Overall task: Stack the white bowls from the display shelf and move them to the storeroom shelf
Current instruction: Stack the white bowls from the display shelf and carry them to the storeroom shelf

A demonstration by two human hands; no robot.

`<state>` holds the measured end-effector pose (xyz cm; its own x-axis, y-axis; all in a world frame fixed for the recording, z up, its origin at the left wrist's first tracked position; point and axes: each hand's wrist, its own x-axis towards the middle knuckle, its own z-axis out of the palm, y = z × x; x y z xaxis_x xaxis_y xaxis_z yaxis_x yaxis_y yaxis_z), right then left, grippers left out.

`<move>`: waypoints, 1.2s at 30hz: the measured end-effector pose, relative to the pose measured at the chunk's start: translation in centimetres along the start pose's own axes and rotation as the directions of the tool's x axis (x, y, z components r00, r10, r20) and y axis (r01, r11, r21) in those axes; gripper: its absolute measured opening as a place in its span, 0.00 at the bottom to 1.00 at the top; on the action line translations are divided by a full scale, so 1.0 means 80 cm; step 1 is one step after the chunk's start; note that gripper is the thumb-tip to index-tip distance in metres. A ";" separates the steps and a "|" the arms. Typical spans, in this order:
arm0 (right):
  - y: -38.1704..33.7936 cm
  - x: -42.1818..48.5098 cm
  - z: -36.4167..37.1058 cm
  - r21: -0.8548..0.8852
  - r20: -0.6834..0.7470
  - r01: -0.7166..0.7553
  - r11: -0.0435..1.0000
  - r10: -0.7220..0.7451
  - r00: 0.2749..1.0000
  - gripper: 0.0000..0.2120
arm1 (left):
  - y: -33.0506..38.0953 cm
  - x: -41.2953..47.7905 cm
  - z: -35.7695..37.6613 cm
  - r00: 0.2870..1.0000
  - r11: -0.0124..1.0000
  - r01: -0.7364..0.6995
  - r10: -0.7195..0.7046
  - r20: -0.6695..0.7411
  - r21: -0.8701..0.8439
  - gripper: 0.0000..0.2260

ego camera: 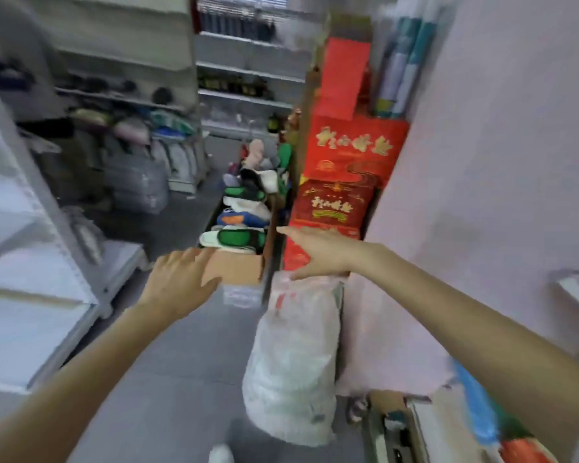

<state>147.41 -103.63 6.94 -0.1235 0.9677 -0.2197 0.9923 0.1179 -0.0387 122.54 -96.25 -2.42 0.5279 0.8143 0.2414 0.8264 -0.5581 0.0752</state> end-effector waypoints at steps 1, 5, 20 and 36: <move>-0.034 0.043 -0.008 -0.019 0.006 0.079 0.997 -0.079 0.997 0.44 | -0.045 -0.015 -0.006 0.997 0.997 0.075 -0.075 -0.012 0.011 0.23; -0.183 0.194 -0.031 -0.031 0.040 0.332 0.943 -0.331 0.943 0.42 | -0.208 -0.065 -0.049 0.952 0.945 0.302 -0.292 -0.097 0.124 0.26; -0.644 0.534 -0.115 -0.051 0.137 0.788 0.614 -0.777 0.614 0.43 | -0.622 -0.193 -0.201 0.793 0.655 0.588 -0.584 -0.175 0.475 0.26; -1.048 0.700 -0.191 -0.133 0.070 0.741 0.658 -0.740 0.669 0.41 | -1.051 -0.297 -0.311 0.796 0.675 0.602 -0.548 -0.257 0.426 0.24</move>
<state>57.47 -55.89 12.73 -0.8175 0.5449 -0.1864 0.5629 0.8244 -0.0588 35.63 -72.59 9.59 -0.0829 0.9131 0.3992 0.9595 0.1814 -0.2157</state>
